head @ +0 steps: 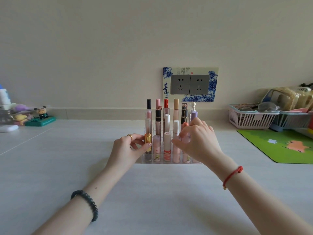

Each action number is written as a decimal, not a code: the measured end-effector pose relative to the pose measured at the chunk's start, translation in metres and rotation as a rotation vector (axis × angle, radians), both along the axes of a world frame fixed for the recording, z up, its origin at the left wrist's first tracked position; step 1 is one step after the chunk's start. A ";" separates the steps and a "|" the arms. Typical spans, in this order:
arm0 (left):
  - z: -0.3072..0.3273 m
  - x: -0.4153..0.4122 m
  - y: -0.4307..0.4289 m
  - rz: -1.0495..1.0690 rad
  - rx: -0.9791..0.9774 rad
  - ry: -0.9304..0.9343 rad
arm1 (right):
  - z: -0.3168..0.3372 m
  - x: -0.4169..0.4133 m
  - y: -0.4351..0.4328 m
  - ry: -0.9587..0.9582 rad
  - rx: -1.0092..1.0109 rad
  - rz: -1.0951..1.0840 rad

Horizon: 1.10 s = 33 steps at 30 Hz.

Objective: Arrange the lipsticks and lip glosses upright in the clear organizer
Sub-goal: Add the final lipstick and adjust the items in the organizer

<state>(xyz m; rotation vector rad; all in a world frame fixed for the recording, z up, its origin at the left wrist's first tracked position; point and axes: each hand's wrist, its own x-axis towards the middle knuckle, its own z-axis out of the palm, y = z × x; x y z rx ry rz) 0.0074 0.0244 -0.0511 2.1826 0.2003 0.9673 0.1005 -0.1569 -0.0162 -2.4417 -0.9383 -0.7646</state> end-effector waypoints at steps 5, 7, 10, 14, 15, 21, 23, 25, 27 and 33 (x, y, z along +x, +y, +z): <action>-0.001 0.001 0.001 -0.003 0.005 0.001 | 0.000 0.001 -0.001 0.002 0.000 -0.001; -0.002 0.001 0.001 -0.001 0.005 0.000 | 0.000 0.001 -0.001 0.003 0.004 0.000; -0.002 0.001 0.002 0.005 0.007 -0.001 | 0.000 0.001 -0.001 0.007 0.011 0.002; -0.002 0.002 0.006 0.023 -0.016 0.025 | 0.000 0.001 -0.001 0.021 0.015 0.006; -0.002 0.001 0.008 0.031 -0.020 0.035 | 0.000 0.001 -0.002 0.029 0.015 0.009; -0.005 0.000 0.018 0.043 -0.038 0.162 | 0.009 0.003 -0.014 0.097 0.120 0.058; -0.008 0.001 0.019 0.036 -0.040 0.227 | 0.013 0.006 -0.022 0.133 0.196 0.094; -0.010 0.001 0.020 0.023 -0.044 0.295 | 0.014 0.008 -0.030 0.159 0.186 0.106; -0.012 0.002 0.020 0.001 -0.030 0.362 | 0.012 0.009 -0.036 0.173 0.125 0.111; -0.016 0.000 0.020 -0.055 0.064 0.488 | 0.007 0.008 -0.036 0.151 0.014 0.108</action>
